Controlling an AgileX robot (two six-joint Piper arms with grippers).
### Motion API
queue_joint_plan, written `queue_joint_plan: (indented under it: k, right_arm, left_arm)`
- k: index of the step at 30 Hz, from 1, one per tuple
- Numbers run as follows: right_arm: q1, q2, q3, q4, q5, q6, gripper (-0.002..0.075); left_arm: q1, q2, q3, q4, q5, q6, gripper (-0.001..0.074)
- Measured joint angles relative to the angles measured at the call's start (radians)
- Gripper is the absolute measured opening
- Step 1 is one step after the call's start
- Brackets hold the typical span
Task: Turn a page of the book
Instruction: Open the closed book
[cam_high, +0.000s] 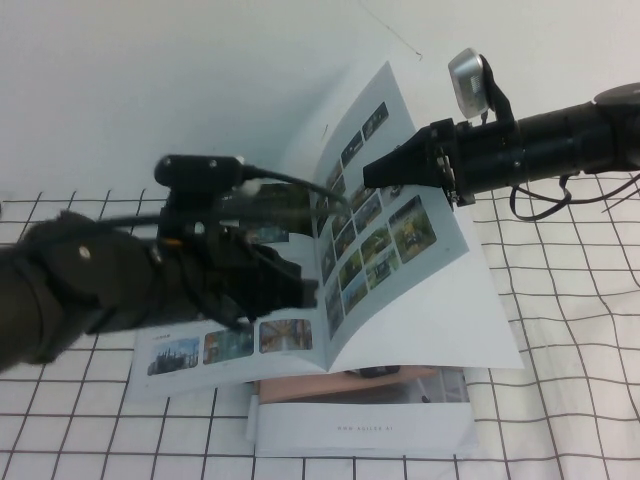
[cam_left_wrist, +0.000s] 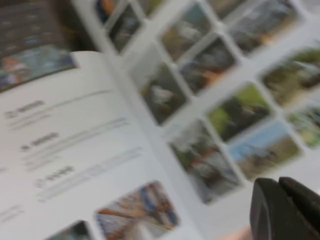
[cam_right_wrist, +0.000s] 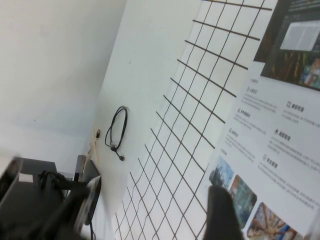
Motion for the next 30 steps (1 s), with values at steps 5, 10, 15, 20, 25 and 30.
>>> queue_joint_plan:
  k: [5, 10, 15, 20, 25, 30]
  right_arm:
    - [0.006, -0.002, -0.002, 0.016, 0.0, -0.016, 0.0409]
    - [0.01, -0.002, -0.002, 0.064, 0.0, -0.032, 0.0407]
    - [0.011, -0.002, -0.002, 0.073, 0.0, -0.041, 0.0407]
    - [0.047, -0.002, -0.002, 0.074, -0.002, -0.043, 0.0407]
    - [0.084, -0.017, -0.002, 0.074, -0.002, -0.055, 0.0407]
    - [0.103, -0.043, -0.002, 0.074, 0.0, -0.067, 0.0407]
  left_arm:
    - [-0.252, -0.077, 0.111, 0.001, -0.233, 0.015, -0.0003]
    - [-0.464, -0.041, 0.127, -0.018, -0.421, 0.019, -0.0003]
    - [-0.578, 0.044, 0.127, -0.032, -0.638, 0.038, -0.0003]
    - [-0.595, 0.14, 0.106, -0.036, -0.672, 0.044, -0.0003]
    - [-0.595, 0.185, 0.097, -0.091, -0.765, 0.055, -0.0003]
    - [-0.576, 0.187, 0.097, -0.201, -0.89, 0.137, -0.0003]
